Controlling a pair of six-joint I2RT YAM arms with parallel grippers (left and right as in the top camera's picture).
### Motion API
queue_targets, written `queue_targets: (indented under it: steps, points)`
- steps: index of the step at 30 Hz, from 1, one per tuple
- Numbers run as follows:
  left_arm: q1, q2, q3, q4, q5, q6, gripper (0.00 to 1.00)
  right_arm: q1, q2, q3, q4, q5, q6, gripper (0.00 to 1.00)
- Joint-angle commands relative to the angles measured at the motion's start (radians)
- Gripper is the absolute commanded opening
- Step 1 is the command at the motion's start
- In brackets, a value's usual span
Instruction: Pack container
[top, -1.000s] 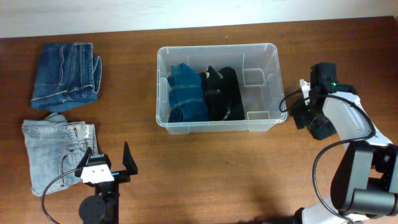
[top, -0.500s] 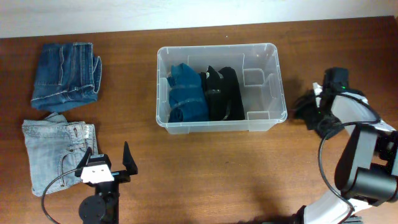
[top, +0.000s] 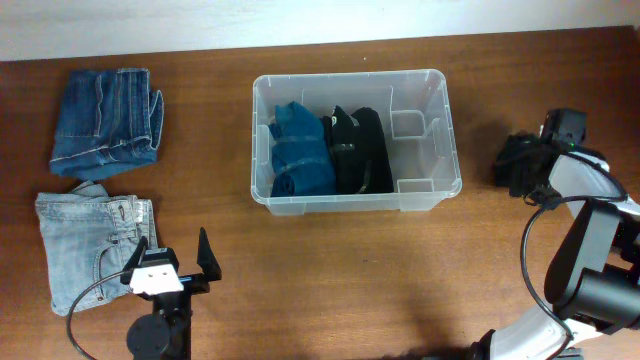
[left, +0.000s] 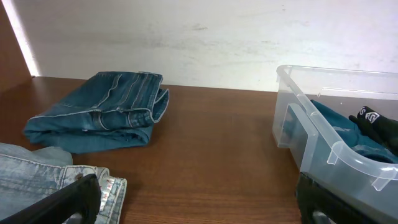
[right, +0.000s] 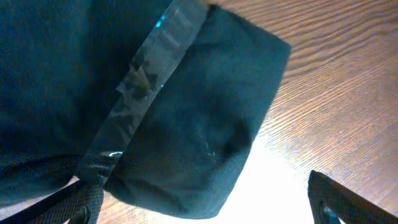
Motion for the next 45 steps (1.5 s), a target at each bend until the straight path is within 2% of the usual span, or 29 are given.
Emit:
queue_targets:
  steps: [1, 3, 6, 8, 12, 17, 30, 41, 44, 45]
  points:
    - [0.005, -0.005, -0.003, -0.002, 0.008, 0.009, 0.99, -0.006, 0.007, 0.071, 0.007, -0.057, 0.094, 0.97]
    - [0.005, -0.005, -0.003, -0.002, 0.008, 0.009, 0.99, -0.006, 0.008, 0.093, 0.010, -0.064, 0.069, 0.97]
    - [0.005, -0.005, -0.003, -0.002, 0.008, 0.009, 0.99, -0.005, 0.008, 0.103, -0.020, -0.145, -0.260, 0.97]
    - [0.005, -0.005, -0.003, -0.002, 0.008, 0.009, 0.99, -0.005, 0.008, 0.102, -0.082, -0.143, -0.418, 0.97]
    - [0.005, -0.005, -0.003, -0.002, 0.008, 0.009, 0.99, -0.005, 0.008, 0.102, -0.104, -0.149, -0.440, 0.97]
    - [0.005, -0.005, -0.003, -0.002, 0.008, 0.009, 0.99, -0.005, 0.008, 0.102, -0.097, -0.189, -0.471, 0.87]
    - [0.005, -0.005, -0.003, -0.002, 0.008, 0.009, 0.99, -0.006, 0.096, 0.100, -0.068, -0.079, -0.624, 0.88]
    - [0.005, -0.005, -0.003, -0.002, 0.008, 0.009, 0.99, -0.005, 0.197, 0.100, 0.033, 0.059, -0.654, 0.87]
    - [0.005, -0.005, -0.003, -0.002, 0.008, 0.009, 0.99, -0.006, 0.202, 0.100, 0.043, 0.064, -0.654, 0.76]
    - [0.005, -0.005, -0.003, -0.002, 0.008, 0.009, 0.99, -0.006, 0.202, 0.100, 0.044, 0.063, -0.650, 0.67]
